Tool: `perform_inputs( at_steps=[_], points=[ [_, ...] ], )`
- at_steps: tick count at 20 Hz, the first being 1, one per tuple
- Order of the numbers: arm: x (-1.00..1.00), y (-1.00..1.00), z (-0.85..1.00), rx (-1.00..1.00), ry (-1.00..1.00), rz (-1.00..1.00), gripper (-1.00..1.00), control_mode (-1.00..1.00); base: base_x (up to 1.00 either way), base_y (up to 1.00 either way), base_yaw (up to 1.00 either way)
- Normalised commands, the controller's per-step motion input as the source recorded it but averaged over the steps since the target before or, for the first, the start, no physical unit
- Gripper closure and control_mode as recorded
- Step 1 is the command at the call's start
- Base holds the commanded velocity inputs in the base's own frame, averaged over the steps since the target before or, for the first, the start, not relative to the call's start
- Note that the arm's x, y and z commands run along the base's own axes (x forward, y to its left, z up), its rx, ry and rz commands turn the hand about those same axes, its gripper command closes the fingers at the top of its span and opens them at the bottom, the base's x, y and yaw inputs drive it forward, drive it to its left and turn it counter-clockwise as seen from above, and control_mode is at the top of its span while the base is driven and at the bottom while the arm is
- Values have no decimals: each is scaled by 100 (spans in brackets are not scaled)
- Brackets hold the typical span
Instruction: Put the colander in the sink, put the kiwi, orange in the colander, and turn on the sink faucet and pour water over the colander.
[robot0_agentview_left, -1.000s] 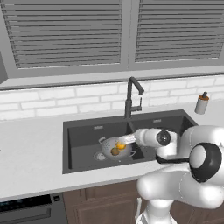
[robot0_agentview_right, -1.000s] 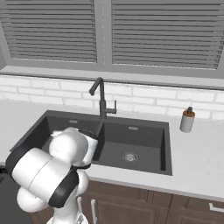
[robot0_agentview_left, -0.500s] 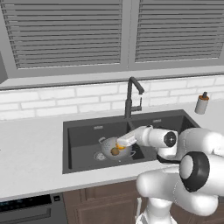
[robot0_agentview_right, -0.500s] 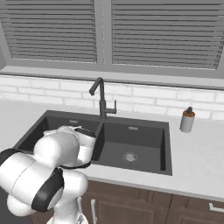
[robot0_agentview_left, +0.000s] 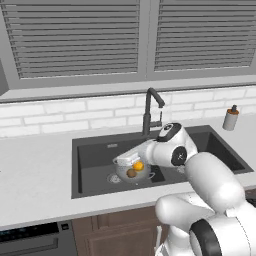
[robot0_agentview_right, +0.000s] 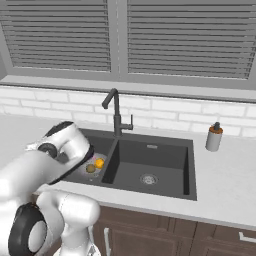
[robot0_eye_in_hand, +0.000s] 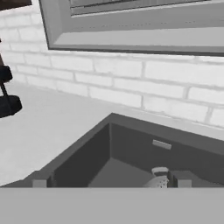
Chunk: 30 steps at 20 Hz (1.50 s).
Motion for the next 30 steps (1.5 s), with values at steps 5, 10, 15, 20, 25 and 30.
perform_inputs(
  at_steps=[5, 10, 15, 20, 25, 30],
  points=[
    [-39, 15, 42, -2, -14, -2, -100, -100, 0, 0, 0],
    [-64, -34, 29, 41, -26, -4, -100, -100, 0, 0, 0],
    [-65, -19, 94, 73, -9, 4, -100, -100, 0, 0, 0],
    [-59, -5, 100, 71, 4, 17, -100, -100, 0, 0, 0],
    [-42, 0, 98, 68, 21, 22, -100, -100, 0, 0, 0],
    [-34, -5, 75, 78, 36, 23, -100, -100, 0, 0, 0]
  ],
)
